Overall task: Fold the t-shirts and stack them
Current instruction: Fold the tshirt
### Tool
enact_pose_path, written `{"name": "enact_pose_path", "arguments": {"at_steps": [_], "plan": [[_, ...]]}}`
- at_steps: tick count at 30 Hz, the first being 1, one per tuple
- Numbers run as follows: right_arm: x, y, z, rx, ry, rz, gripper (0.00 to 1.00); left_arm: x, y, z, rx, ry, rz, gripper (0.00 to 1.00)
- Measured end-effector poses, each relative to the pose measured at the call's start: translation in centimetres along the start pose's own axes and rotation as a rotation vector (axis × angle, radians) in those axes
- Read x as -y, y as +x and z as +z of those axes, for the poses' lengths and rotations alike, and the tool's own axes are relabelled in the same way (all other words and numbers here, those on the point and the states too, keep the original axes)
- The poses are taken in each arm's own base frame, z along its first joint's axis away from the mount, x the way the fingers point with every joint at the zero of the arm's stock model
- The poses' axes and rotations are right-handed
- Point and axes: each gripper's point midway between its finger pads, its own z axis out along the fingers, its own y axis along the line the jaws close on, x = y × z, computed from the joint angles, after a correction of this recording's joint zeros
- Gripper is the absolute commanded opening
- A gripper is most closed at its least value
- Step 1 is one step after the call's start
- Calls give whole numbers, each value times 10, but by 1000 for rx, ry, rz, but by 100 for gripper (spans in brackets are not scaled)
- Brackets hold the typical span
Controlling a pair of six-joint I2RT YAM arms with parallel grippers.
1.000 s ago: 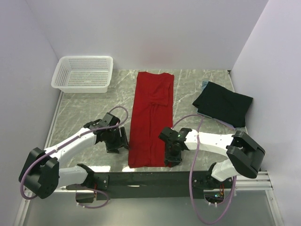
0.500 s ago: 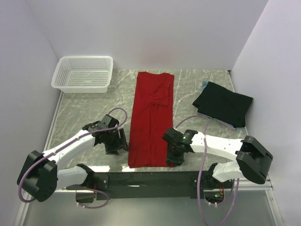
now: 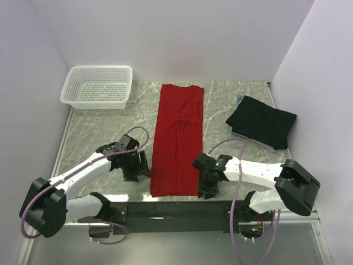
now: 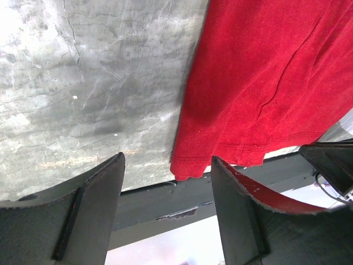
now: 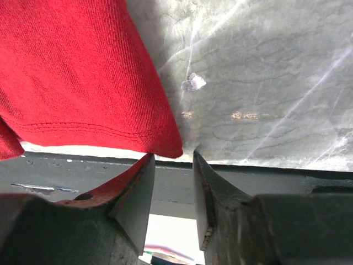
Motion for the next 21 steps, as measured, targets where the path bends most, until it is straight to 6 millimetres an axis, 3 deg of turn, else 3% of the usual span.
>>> {"name": "enact_pose_path", "arguments": {"at_steps": [15, 18, 21], "plan": [[-3, -2, 3, -12, 17, -46, 12, 7, 26, 7, -89, 8, 98, 65], [-3, -3, 3, -13, 20, -56, 4, 6, 35, 14, -133, -3, 111, 63], [-3, -3, 3, -15, 25, -69, 3, 5, 43, 21, -171, -13, 120, 56]]}}
